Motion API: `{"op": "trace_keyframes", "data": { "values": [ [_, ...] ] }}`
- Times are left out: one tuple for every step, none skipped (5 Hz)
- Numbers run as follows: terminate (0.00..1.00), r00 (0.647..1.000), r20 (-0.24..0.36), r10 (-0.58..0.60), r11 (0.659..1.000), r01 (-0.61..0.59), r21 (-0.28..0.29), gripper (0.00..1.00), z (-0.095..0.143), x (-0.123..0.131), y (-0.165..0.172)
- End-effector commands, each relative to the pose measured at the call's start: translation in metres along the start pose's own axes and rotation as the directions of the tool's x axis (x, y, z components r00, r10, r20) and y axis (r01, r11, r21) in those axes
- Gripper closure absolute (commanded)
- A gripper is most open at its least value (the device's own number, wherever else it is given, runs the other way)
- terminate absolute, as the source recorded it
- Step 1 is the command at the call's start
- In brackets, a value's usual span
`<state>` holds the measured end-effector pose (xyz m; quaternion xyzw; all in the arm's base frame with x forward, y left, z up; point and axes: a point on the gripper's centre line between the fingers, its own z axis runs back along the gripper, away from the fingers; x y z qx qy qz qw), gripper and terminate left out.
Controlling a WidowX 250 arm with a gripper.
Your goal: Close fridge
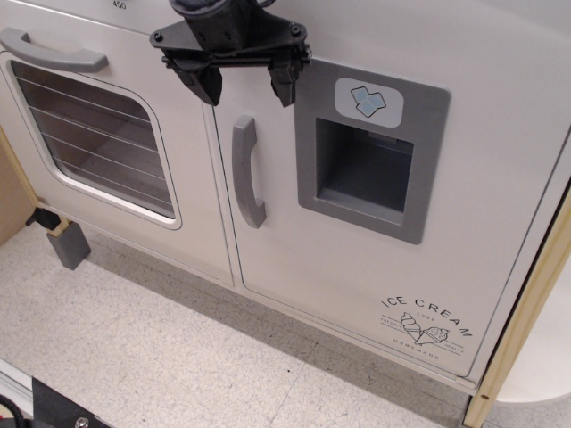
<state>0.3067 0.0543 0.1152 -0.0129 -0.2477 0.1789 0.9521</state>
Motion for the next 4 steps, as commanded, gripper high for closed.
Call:
{"op": "trace_keyframes", "data": {
  "values": [
    [0.00, 1.000, 0.025, 0.003, 1.000, -0.003, 0.011, 0.00, 0.0087, 0.0187, 0.0013],
    [0.00, 1.000, 0.025, 0.003, 1.000, -0.003, 0.011, 0.00, 0.0087, 0.0187, 0.0013],
    [0.00, 1.000, 0.025, 0.003, 1.000, -0.003, 0.011, 0.00, 0.0087, 0.0187, 0.0013],
    [1.00, 1.000, 0.025, 0.003, 1.000, -0.003, 0.011, 0.00, 0.0087, 0.0187, 0.0013]
  ]
}}
